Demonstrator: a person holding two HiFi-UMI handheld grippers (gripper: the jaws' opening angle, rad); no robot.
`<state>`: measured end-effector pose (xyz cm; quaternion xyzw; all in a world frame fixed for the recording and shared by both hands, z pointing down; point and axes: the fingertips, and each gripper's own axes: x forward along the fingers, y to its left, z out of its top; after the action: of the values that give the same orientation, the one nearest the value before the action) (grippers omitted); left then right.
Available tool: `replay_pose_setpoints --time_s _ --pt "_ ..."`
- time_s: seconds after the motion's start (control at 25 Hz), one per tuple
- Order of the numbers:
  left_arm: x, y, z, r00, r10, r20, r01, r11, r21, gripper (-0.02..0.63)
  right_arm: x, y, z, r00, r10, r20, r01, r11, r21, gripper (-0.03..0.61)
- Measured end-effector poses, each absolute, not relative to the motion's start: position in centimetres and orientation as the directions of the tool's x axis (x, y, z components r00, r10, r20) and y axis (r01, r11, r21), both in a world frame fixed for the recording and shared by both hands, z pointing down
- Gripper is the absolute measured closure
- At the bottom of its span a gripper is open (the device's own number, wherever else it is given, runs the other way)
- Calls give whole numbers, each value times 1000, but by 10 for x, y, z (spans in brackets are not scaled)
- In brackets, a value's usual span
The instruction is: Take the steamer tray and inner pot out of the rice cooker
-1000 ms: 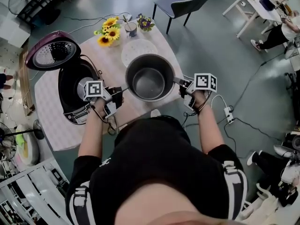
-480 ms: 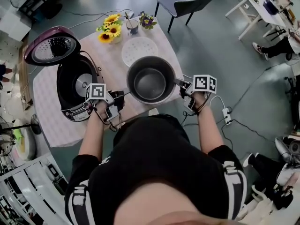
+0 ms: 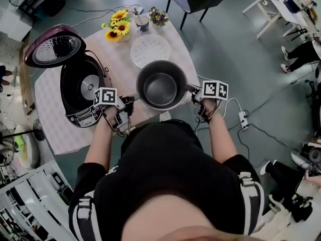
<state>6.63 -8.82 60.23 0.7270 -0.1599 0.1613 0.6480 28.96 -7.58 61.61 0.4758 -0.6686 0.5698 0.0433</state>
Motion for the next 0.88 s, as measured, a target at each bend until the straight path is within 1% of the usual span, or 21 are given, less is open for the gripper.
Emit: replay_pose_setpoints --time_s 0.16,0.28,0.36,0.44,0.48,0.52,0.56,0.6,0.64,0.76,0.88 --pt "73 -90 610 843 -6 538 -527 -209 824 600 295 -78 623 -441 -598 670 -790 -96 -605 561" --pt "73 -93 615 797 0 605 -580 -281 765 595 294 -82 623 -400 -607 686 -823 -92 -561 557" --pt "72 -94 617 779 6 628 -594 -316 740 586 291 -83 624 -374 -604 704 -847 -86 -524 552" --pt "72 -95 618 765 7 644 -600 -354 717 584 292 -84 622 -320 -604 730 -893 -64 -445 544" --pt "71 -98 618 748 -9 664 -616 -382 689 575 294 -86 619 -280 -617 735 -919 -50 -391 543" --pt "68 -104 620 719 -43 694 -645 -415 642 539 296 -89 614 -234 -644 729 -941 -40 -337 543" --pt "64 -112 620 681 -95 726 -680 -450 579 484 299 -94 605 -190 -681 707 -956 -36 -291 543" --pt "60 -121 619 645 -155 748 -709 -486 511 448 302 -99 594 -154 -721 676 -966 -35 -258 543" --pt "57 -130 614 620 -211 756 -726 -519 450 433 303 -104 582 -130 -759 637 -971 -33 -237 543" --pt "56 -151 583 620 -351 701 -723 -603 337 434 299 -122 535 -77 -869 489 -985 -10 -174 543" --pt "56 -173 533 637 -516 573 -723 -657 212 434 289 -135 484 -30 -949 314 -996 4 -84 543"
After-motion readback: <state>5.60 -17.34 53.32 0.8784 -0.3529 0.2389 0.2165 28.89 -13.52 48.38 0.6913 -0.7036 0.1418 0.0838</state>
